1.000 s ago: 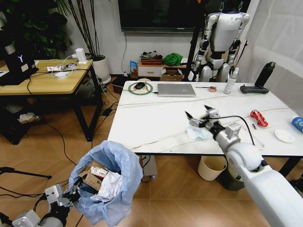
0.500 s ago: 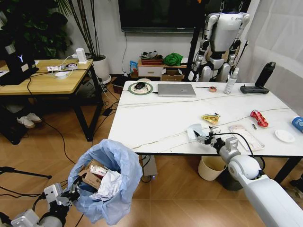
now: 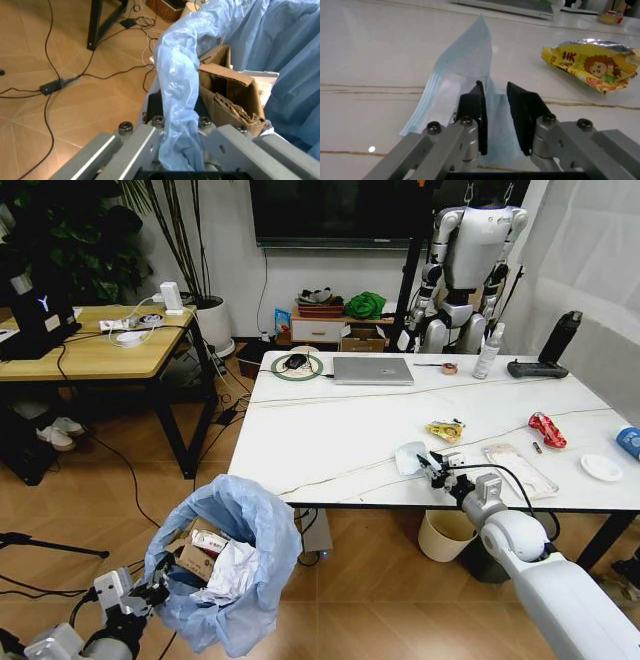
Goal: Pick up the trash bin and place the trash from the table into it.
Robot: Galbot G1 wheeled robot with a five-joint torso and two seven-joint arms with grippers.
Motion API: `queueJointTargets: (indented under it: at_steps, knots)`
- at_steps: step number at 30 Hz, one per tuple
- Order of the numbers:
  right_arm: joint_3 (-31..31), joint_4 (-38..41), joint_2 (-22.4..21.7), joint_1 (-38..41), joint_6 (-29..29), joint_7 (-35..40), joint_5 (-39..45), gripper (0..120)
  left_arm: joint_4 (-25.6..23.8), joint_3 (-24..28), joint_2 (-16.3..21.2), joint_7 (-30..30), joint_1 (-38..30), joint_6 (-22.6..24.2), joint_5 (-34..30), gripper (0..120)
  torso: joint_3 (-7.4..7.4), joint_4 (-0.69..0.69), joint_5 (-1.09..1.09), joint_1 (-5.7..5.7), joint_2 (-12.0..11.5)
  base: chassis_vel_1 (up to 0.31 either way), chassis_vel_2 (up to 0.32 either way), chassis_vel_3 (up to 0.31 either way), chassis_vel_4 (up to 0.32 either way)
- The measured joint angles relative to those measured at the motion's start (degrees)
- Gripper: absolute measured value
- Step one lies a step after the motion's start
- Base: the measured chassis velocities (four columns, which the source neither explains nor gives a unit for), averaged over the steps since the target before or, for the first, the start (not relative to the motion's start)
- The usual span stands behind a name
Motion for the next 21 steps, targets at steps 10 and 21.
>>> queueJointTargets:
  at_steps: [10,21]
  knots:
    - [0.0,2.6,-0.1,-0.2,1.4,-0.4,0.4,0,0.2,0.4,0.1,0.1,0.0,0.0,0.0,0,0.0,-0.02,0.0,0.0,0.0,0.0,0.0,0.0,0.0]
    - [-17.7,19.4,-3.4,6.8,12.0,-3.9,14.2,0,-0.1,1.0,-1.3,0.2,0.3,0.0,1.2,0,0.0,0.0,-0.02,0.0,0.0,0.0,0.0,0.0,0.0]
